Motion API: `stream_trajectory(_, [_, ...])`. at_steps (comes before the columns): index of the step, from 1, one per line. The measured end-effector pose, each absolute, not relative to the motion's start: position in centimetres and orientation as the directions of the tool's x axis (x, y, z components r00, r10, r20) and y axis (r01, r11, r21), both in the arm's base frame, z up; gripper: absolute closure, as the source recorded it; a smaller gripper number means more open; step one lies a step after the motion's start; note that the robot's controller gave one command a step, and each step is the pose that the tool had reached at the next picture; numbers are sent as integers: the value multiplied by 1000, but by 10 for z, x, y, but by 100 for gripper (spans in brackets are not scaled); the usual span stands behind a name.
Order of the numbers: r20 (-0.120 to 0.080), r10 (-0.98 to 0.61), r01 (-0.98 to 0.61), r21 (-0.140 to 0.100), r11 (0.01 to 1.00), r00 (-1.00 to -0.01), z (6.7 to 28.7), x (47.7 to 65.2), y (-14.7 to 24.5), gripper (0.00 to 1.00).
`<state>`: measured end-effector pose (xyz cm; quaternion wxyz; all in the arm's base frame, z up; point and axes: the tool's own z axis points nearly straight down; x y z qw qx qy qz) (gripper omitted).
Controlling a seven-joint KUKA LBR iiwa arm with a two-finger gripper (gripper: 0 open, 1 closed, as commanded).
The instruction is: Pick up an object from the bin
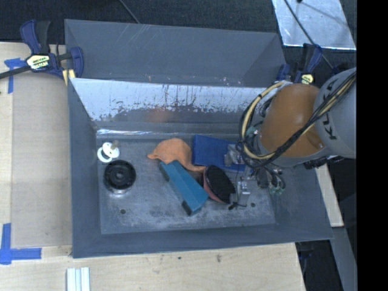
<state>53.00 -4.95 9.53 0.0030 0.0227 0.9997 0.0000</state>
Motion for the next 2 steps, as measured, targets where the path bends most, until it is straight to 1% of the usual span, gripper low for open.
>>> stream_trajectory(1, [-3,121,121,-1,993,-993,82,557,-31,0])
stream_trajectory(2, [-29,211,211,1,977,-977,78,552,-3,100])
